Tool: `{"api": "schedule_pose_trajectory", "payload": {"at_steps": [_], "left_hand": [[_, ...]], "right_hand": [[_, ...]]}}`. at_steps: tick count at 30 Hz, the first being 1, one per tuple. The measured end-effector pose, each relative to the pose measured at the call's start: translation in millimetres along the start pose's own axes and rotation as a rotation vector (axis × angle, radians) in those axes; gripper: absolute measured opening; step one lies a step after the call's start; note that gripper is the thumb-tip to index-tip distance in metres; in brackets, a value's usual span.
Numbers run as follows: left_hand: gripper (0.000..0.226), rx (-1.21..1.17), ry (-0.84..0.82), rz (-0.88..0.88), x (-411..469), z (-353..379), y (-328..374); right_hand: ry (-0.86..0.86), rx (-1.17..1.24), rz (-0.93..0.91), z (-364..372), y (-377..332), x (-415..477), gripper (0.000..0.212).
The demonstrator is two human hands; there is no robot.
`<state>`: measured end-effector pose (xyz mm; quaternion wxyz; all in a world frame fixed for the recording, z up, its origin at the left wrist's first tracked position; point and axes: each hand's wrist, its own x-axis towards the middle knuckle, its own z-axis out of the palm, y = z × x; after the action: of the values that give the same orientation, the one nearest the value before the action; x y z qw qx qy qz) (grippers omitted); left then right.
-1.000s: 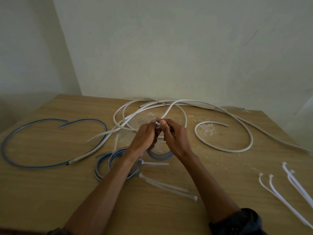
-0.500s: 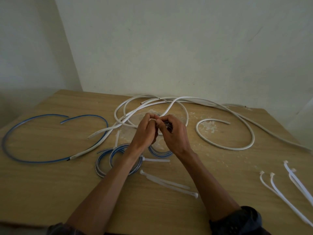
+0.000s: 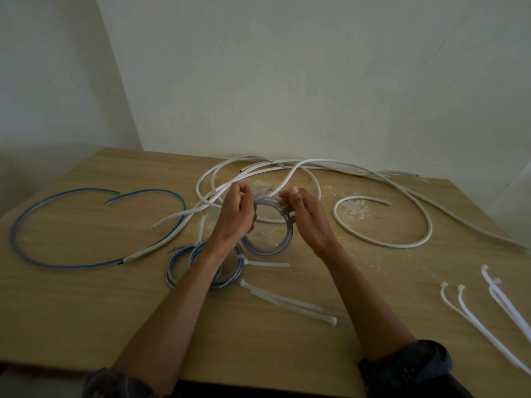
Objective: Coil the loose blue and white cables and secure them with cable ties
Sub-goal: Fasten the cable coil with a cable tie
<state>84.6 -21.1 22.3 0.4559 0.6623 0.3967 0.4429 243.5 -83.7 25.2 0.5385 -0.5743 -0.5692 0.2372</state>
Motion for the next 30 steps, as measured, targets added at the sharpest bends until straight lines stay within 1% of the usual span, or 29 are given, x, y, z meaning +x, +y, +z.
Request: {"api": "schedule_pose_trajectory", "payload": {"at_steps": [1, 2, 3, 5, 6, 7, 8, 11, 13, 15, 19, 22, 24, 27, 30], "left_hand": [[0.026, -0.03, 0.015, -0.029, 2, -5, -1], [0.028, -0.075, 0.03, -0.054, 5, -10, -2], [0.029, -0.12, 0.045, -0.075, 7, -14, -3], [0.029, -0.177, 0.086, -0.085, 10, -20, -5], [0.028, -0.191, 0.1, -0.075, 10, -21, -4], [0.028, -0.197, 0.105, -0.062, 9, -22, -4], [0.027, -0.201, 0.103, -0.052, 9, -20, -5], [0.027, -0.212, 0.108, -0.041, 7, -17, -8], [0.027, -0.202, 0.121, -0.042, 7, -16, -10], [0.027, -0.183, 0.114, -0.056, 7, -14, -13], [0.024, -0.143, 0.088, -0.068, 5, -8, -16], [0.023, -0.129, 0.092, -0.059, 4, -6, -18], [0.024, -0.111, 0.092, -0.058, 5, -5, -20], [0.024, -0.11, 0.099, -0.062, 5, -5, -22], [0.023, -0.086, 0.096, -0.031, 5, -3, -23]], "right_hand": [[0.03, -0.049, 0.019, -6, 0, 0, 0.04], [0.014, -0.101, 0.039, -14, 0, -1, 0.035], [-0.078, -0.15, 0.055, -23, -1, -5, 0.028], [-0.416, -0.239, 0.089, -33, -6, -18, 0.015], [-0.578, -0.268, 0.112, -32, -8, -26, 0.012], [-0.695, -0.297, 0.128, -28, -10, -32, 0.015], [-0.761, -0.333, 0.138, -22, -11, -37, 0.02], [-0.83, -0.462, 0.131, -5, -10, -41, 0.03], [-0.835, -0.5, 0.112, -1, -8, -41, 0.032], [-0.834, -0.491, 0.096, 0, -6, -40, 0.029], [-0.799, -0.457, 0.078, -1, -1, -39, 0.014], [-0.747, -0.361, 0.033, -5, 2, -37, 0.004], [-0.672, -0.271, 0.003, -10, 0, -34, 0.002], [-0.519, -0.147, 0.027, -21, -3, -29, 0.001], [-0.256, 0.082, 0.01, -26, -4, -25, 0.004]]}}
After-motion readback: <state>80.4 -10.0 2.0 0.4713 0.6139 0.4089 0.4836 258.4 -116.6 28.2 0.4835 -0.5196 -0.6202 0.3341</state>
